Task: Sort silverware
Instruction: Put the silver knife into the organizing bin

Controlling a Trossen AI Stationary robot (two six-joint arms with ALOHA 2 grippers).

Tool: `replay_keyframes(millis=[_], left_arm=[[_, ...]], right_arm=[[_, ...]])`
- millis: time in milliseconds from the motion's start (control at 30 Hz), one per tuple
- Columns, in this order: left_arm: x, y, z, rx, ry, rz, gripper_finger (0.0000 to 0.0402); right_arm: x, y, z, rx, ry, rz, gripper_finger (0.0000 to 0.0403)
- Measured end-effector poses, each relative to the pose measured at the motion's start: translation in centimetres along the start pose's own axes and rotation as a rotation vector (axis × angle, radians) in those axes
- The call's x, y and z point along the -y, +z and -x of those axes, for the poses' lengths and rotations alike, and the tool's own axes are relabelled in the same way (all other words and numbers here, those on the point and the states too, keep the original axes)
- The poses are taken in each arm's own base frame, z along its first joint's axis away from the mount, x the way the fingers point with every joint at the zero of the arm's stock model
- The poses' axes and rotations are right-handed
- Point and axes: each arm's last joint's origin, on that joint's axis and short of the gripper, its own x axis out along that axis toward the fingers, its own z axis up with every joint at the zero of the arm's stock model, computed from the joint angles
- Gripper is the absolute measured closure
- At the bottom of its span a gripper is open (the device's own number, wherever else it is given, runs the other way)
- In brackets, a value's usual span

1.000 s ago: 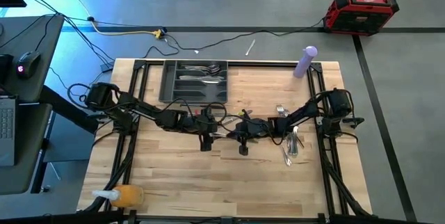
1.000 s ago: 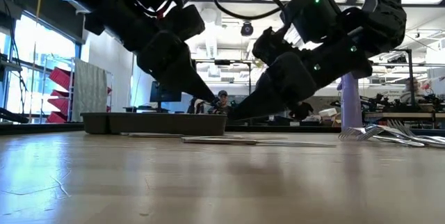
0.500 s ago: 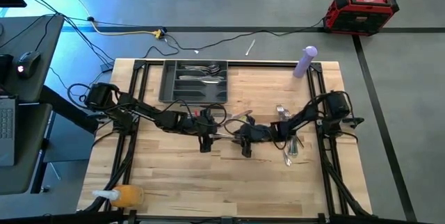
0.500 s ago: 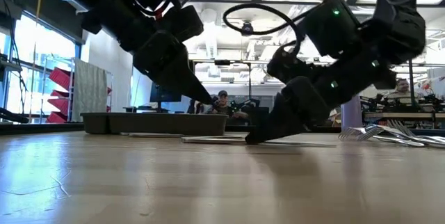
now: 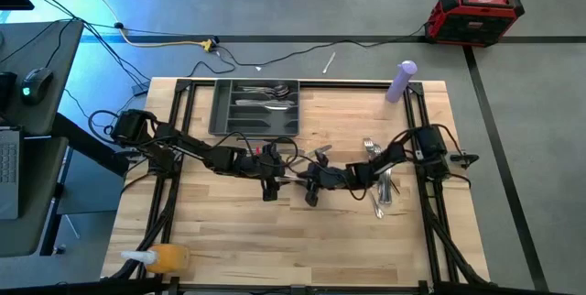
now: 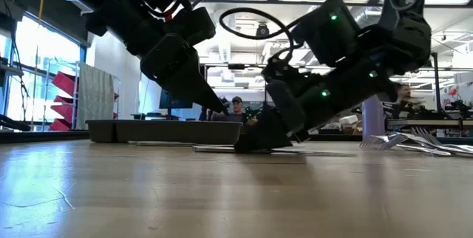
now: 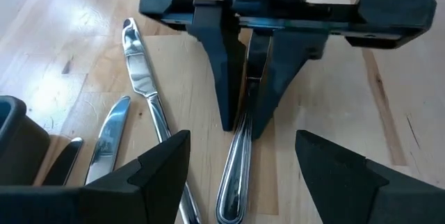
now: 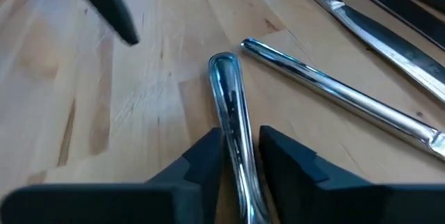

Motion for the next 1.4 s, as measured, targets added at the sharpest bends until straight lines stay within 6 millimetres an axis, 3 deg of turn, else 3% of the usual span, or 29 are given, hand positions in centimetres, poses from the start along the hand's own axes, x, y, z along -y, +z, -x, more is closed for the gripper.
replay_keyframes(millis=[133, 433, 867, 1067, 1167, 1267, 1400], left_arm=[[0.0, 0.0, 0.0, 0.000, 0.002, 0.000, 0.0161], [0.0, 0.0, 0.0, 0.002, 0.003, 0.009, 0.0161], [0.0, 0.2, 0.0, 0.024, -0.001, 0.013, 0.0161], [0.0, 0.2, 0.0, 0.020, -0.002, 0.013, 0.0161], [0.0, 0.1, 0.0, 0.010, -0.002, 0.015, 0.0161], [0.0, -0.2, 0.0, -0.018, -0.001, 0.022, 0.0161], [0.0, -0.3, 0.0, -0.036, 0.001, 0.026, 0.0161]], right_arm=[[-0.2, 0.1, -0.5, 0.016, 0.050, -0.017, 0.0385], [-0.7, 1.7, 0.6, 0.011, 0.107, 0.071, 0.0401], [0.0, 4.4, 1.9, 0.071, 0.104, 0.090, 0.0400], [0.1, 7.6, 4.1, 0.193, 0.177, 0.124, 0.0400], [0.3, 8.8, 5.9, 0.237, 0.214, 0.170, 0.0380], [1.8, 8.0, 7.6, 0.211, 0.206, 0.194, 0.0349], [4.4, 4.6, 9.6, 0.234, 0.247, 0.156, 0.0316]])
